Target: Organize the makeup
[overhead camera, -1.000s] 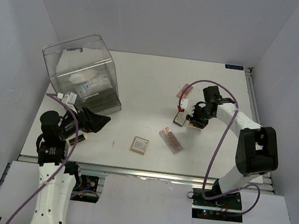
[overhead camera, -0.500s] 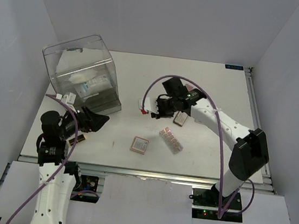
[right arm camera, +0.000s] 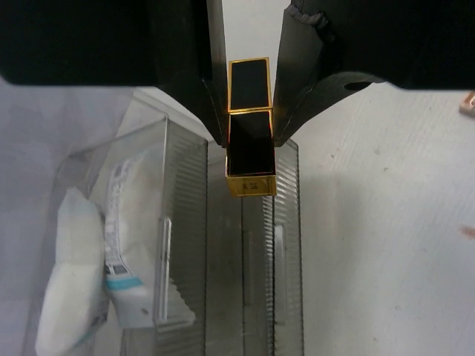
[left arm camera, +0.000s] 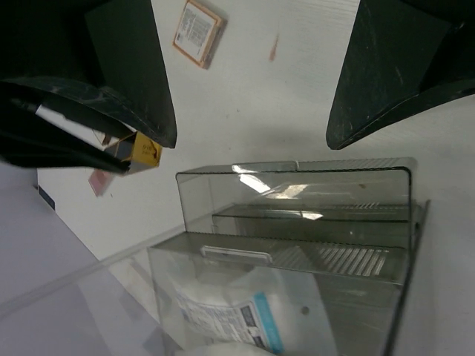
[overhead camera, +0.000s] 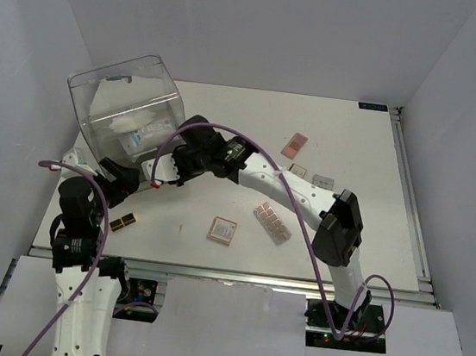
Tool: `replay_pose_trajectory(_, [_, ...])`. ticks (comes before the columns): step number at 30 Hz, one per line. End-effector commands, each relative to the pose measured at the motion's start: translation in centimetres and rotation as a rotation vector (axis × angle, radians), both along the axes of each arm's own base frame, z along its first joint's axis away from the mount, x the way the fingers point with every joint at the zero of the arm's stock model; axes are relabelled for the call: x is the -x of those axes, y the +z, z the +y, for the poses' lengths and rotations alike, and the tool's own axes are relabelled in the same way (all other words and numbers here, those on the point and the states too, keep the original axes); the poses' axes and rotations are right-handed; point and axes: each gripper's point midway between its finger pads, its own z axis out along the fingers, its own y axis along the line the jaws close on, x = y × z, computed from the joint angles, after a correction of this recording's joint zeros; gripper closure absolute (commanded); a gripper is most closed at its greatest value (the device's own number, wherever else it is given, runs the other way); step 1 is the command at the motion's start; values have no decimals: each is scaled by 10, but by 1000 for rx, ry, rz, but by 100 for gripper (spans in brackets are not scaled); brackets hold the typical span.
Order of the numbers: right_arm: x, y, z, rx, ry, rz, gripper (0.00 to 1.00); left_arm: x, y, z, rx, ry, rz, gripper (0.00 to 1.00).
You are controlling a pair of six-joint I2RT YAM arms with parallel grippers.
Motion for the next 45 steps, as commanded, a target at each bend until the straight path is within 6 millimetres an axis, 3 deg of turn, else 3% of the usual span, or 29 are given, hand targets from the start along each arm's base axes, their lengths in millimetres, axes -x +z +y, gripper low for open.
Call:
replay_pose_trajectory(1, [-6, 13, 35, -88, -16, -101, 74, 14, 8, 38, -10, 249, 27, 8])
replay_pose_trajectory(9, [-25, 10, 63, -159, -57, -170, 71, 33, 15, 63, 6, 433, 38, 8])
replay_pose_trajectory(17, [-42, -16, 78, -159, -82, -224, 59, 37, 17, 68, 17, 477, 37, 8])
replay_pose_trajectory(21, [-41, -26, 75, -143, -81, -220, 41, 37, 16, 68, 18, 478, 42, 8])
replay_pose_trajectory(23, [-38, -28, 72, -143, -86, -202, 28, 36, 16, 67, 19, 473, 44, 7])
replay_pose_trajectory(25, [-33, -22, 72, -160, -87, -185, 24, 36, 16, 67, 19, 470, 44, 7])
replay_pose_trajectory(27, [-25, -9, 71, -189, -79, -159, 21, 35, 15, 65, 20, 459, 45, 7])
replay_pose_trajectory(31, [15, 17, 71, -215, 40, -29, 17, 33, 16, 63, 10, 437, 41, 7])
replay_pose_trajectory(33, [52, 7, 62, -174, 155, 126, 17, 32, 15, 63, 3, 432, 43, 5])
replay_pose_trajectory(36, [81, -3, 56, -153, 210, 275, 18, 29, 12, 60, 3, 410, 48, 4])
replay_pose_trajectory(41, [112, -16, 20, -134, 197, 483, 21, 12, -22, 39, 57, 291, 169, 2])
replay_pose_trajectory(45, [139, 8, -27, -186, 215, 663, 20, 15, -39, 9, 211, 196, 300, 2])
